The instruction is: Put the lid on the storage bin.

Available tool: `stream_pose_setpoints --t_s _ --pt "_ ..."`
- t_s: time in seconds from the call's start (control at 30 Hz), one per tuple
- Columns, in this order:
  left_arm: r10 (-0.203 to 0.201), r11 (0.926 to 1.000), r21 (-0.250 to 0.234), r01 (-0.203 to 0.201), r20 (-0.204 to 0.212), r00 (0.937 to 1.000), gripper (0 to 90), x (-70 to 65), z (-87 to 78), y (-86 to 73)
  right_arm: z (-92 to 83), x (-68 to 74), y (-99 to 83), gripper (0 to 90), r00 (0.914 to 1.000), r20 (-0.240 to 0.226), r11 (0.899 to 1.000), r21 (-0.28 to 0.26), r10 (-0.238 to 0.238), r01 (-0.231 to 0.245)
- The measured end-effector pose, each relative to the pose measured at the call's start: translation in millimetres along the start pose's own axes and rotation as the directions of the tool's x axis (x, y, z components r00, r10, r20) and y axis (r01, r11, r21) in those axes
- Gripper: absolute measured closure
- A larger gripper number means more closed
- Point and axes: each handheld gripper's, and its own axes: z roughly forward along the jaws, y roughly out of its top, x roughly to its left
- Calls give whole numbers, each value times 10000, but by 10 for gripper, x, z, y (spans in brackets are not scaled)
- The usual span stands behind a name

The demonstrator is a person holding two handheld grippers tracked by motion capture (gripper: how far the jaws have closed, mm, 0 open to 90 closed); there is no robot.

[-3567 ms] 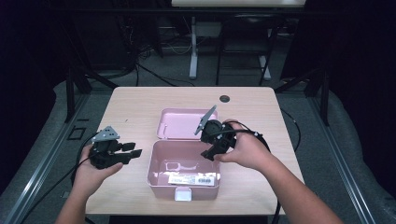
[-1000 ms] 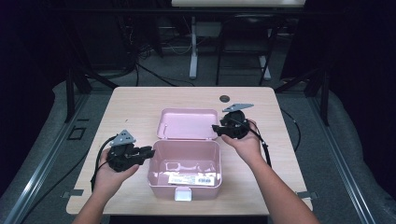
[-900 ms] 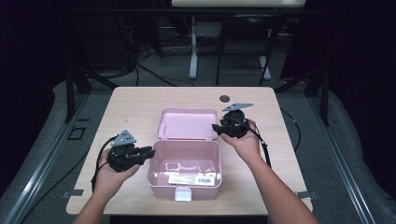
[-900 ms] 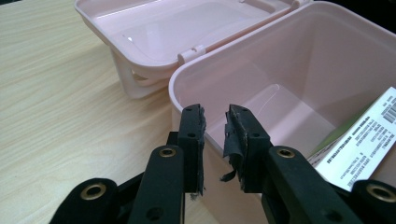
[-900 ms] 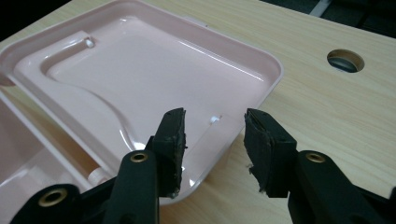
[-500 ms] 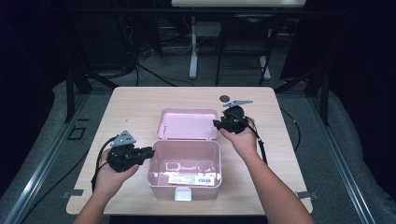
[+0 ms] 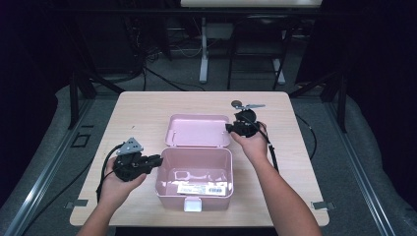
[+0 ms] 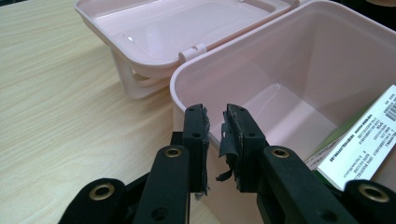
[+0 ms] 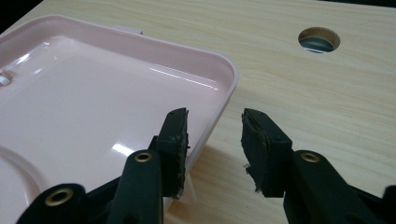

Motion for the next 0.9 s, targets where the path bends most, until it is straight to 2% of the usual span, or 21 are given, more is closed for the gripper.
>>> stream_pose_setpoints --t_s 0.1,0.37,0.5,0.9 --pt "-3 10000 -6 3 10 10000 786 2 0 -1 59 25 -11 617 9998 -8 9995 235 218 -217" --pt "18 10000 -13 -18 -11 10000 787 -2 0 -1 149 79 54 661 9991 408 9991 411 65 -82" --pt "32 10000 -18 -32 -15 10000 787 -2 -1 -3 176 104 95 713 9970 756 9984 527 171 -211" --pt "66 10000 11 -66 -45 10000 789 -8 -1 0 214 85 110 742 9936 722 9938 628 867 -913"
